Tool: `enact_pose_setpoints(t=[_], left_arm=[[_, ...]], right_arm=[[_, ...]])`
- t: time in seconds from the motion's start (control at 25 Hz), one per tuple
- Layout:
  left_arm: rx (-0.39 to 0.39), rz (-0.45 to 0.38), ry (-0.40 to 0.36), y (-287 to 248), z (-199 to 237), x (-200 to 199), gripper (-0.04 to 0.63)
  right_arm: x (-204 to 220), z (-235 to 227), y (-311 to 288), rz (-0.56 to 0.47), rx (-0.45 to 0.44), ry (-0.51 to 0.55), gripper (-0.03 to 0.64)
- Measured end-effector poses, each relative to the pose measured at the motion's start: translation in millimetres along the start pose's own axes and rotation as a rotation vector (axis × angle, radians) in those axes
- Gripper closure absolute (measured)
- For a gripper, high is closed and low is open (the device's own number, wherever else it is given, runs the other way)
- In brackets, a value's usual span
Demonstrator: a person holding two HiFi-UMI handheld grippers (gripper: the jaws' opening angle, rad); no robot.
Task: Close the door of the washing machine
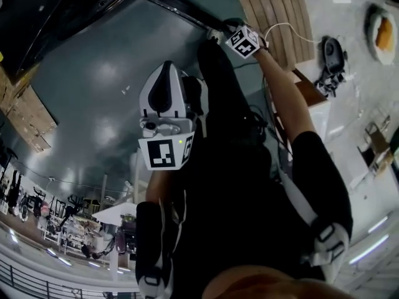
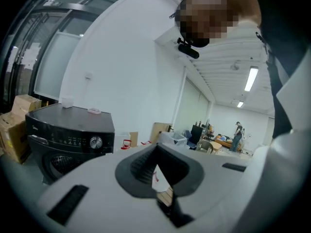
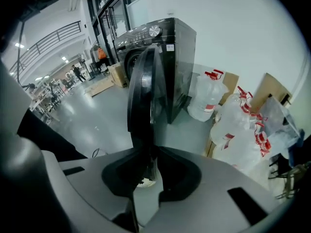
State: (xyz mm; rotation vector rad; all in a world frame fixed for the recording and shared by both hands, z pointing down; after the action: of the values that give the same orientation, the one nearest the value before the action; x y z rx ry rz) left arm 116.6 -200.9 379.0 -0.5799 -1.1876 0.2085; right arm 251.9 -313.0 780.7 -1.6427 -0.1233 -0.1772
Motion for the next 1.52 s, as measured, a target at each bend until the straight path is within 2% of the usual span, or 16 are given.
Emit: enact_pose_setpoints(t=[0.36,0.88,1.08,1.2,1.52], left_arm=[[-0.062,-0.032,0.026,69,33,40,0.594],[-0.082,-0.099,0.059,143,79,89,0.594],[-0.092,-0.102,0.098,159,98,101,0.594],[-0.103,-0.105,0.088,167,108,112,0.594],[-0.192,-0.094,0.141,173,125,126,0.594]], right_arm=[[-15,82,-13,-0.008,-0.014,-0.071,0.548],[-36,152,-32,0.005,0.032,-0.182,0.543],[-50,174,-38,0.004,0.009,-0.208,0.537],[-57,188,-42,0.003,0.015,-0.206,0.532],[-75,214,-46,-0.016,-0.006,-0.276,0.529]])
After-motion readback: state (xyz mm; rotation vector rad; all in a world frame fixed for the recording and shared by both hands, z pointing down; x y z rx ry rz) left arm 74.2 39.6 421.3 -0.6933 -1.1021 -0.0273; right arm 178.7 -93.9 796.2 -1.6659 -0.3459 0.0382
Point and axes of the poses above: the fingertips, and each gripper's own axes: y backward along the fingers, z to its left, x out of its underside, the point moved 1 cm from there along y, backward along the fingers, and after that the axes turned 14 degrees about z, right-handed, at the moved point
